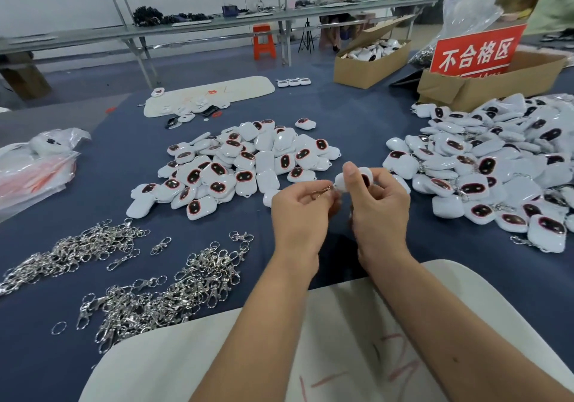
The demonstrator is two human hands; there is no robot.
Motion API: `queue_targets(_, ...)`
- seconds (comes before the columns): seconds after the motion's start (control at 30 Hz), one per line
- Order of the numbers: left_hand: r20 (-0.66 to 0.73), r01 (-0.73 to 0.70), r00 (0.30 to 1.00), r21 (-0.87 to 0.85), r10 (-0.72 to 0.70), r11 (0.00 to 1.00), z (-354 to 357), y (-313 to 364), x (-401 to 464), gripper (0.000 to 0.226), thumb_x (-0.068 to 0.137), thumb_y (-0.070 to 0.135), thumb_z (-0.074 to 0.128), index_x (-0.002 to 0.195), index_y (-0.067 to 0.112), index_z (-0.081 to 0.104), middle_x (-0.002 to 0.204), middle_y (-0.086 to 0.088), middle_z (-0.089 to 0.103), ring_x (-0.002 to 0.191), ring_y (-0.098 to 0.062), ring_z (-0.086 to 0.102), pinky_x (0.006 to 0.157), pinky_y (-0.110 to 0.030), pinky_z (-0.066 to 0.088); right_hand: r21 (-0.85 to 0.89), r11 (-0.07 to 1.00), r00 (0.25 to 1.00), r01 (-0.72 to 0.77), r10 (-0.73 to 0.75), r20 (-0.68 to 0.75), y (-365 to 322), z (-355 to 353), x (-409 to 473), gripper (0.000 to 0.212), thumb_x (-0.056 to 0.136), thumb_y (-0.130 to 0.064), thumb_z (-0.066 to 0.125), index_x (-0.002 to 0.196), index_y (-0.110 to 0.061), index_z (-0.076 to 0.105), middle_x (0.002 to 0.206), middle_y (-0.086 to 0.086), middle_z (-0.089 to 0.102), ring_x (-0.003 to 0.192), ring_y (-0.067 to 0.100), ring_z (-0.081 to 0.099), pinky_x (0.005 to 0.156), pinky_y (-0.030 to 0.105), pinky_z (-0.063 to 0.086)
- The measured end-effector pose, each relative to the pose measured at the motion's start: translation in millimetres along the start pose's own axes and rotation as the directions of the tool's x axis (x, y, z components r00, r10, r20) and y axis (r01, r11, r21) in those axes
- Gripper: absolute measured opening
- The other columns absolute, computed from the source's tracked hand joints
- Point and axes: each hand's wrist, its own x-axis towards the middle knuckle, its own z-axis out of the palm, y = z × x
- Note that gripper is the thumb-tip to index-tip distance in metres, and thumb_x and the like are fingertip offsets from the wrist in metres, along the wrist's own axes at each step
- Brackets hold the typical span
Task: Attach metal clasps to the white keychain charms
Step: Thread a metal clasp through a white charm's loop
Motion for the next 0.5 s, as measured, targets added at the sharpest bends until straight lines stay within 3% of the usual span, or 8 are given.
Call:
queue_targets(0.07, 0.056, 0.001, 0.998, 0.041, -0.004, 0.999, 20.5, 5.1, 4.0, 0.018, 0.093, -0.007, 0.062, 0.101, 0.0, 0.076, 0.087, -0.01, 0.079, 0.089, -0.027, 0.076, 0.083, -0.031, 0.063, 0.015, 1.0, 0.993, 0.003, -0.001, -0.119, -3.3, -2.9, 1.9, 0.031, 0.09, -0.04, 0.08, 0.072, -0.024, 0.06, 0.054, -0.007, 0.056, 0.048, 0.011, 0.04, 0.053, 0.029, 0.035)
queue_targets(0.17, 0.192, -0.044, 0.981, 0.072, 0.029, 0.996, 42.6, 15.2, 8.4, 0.025, 0.094, -0.006, 0.059, 0.098, 0.012, 0.076, 0.082, 0.002, 0.079, 0.085, -0.019, 0.077, 0.072, -0.023, 0.061, 0.006, 0.999, 0.947, 0.047, -0.043, -0.319, -5.4, -8.4, 7.2, 0.022, 0.092, -0.032, 0.079, 0.077, -0.029, 0.062, 0.063, -0.004, 0.062, 0.057, 0.015, 0.05, 0.059, 0.038, 0.046)
queue_targets(0.23, 0.239, -0.111, 0.968, 0.115, 0.081, 0.987, 49.9, 15.7, 10.4, 0.031, 0.095, -0.003, 0.056, 0.118, 0.012, 0.07, 0.092, 0.004, 0.079, 0.086, -0.007, 0.074, 0.077, -0.022, 0.06, 0.128, 0.99, 0.924, 0.06, -0.007, -0.383, -8.4, -12.5, 12.6, 0.019, 0.096, -0.024, 0.075, 0.112, -0.029, 0.066, 0.09, 0.0, 0.072, 0.071, 0.019, 0.068, 0.068, 0.044, 0.061)
queue_targets(0.27, 0.213, -0.207, 0.964, 0.234, 0.158, 0.95, 48.0, 14.4, 13.4, 0.036, 0.094, -0.002, 0.055, 0.124, 0.013, 0.068, 0.1, 0.004, 0.078, 0.092, -0.001, 0.071, 0.086, -0.024, 0.058, 0.238, 0.971, 0.931, 0.038, 0.052, -0.362, -9.6, -12.9, 14.8, 0.043, 0.098, -0.018, 0.073, 0.137, -0.023, 0.056, 0.111, 0.002, 0.073, 0.083, 0.02, 0.076, 0.071, 0.042, 0.064)
queue_targets(0.3, 0.187, -0.31, 0.949, 0.411, 0.253, 0.857, 43.0, 11.2, 15.8, 0.042, 0.092, -0.003, 0.053, 0.126, 0.015, 0.068, 0.109, 0.004, 0.076, 0.1, 0.001, 0.067, 0.095, -0.027, 0.054, 0.32, 0.947, 0.939, 0.005, 0.105, -0.327, -9.5, -14.9, 16.0, 0.065, 0.098, -0.011, 0.072, 0.154, -0.02, 0.04, 0.128, 0.002, 0.068, 0.095, 0.018, 0.078, 0.072, 0.037, 0.065)
queue_targets(0.37, 0.182, -0.368, 0.912, 0.758, 0.366, 0.539, 25.5, 5.6, 19.3, 0.052, 0.084, -0.004, 0.052, 0.129, 0.018, 0.066, 0.122, 0.0, 0.07, 0.118, -0.014, 0.06, 0.104, -0.035, 0.047, 0.272, 0.961, 0.952, -0.04, 0.119, -0.283, -7.9, -14.9, 15.6, 0.085, 0.097, -0.004, 0.071, 0.165, -0.019, 0.022, 0.142, 0.003, 0.059, 0.105, 0.011, 0.075, 0.074, 0.027, 0.063)
queue_targets(0.43, 0.157, -0.247, 0.931, 0.936, 0.329, 0.252, 6.7, 2.1, 16.7, 0.053, 0.081, 0.003, 0.055, 0.13, 0.021, 0.062, 0.13, -0.002, 0.063, 0.122, -0.028, 0.051, 0.101, -0.04, 0.044, 0.085, 0.995, 0.973, -0.052, 0.07, -0.221, -4.6, -12.1, 11.5, 0.08, 0.098, -0.002, 0.066, 0.164, -0.017, 0.024, 0.14, 0.005, 0.061, 0.101, 0.002, 0.074, 0.072, 0.022, 0.062)
queue_targets(0.5, 0.149, -0.188, 0.943, 0.977, 0.297, 0.106, -9.9, -1.1, 12.5, 0.047, 0.082, 0.01, 0.056, 0.127, 0.024, 0.061, 0.13, -0.003, 0.06, 0.121, -0.031, 0.047, 0.096, -0.04, 0.042, -0.154, 0.987, 0.992, 0.034, -0.052, -0.118, -1.7, -7.6, 5.3, 0.061, 0.098, -0.003, 0.064, 0.152, -0.016, 0.041, 0.124, 0.005, 0.069, 0.092, 0.005, 0.074, 0.068, 0.024, 0.063)
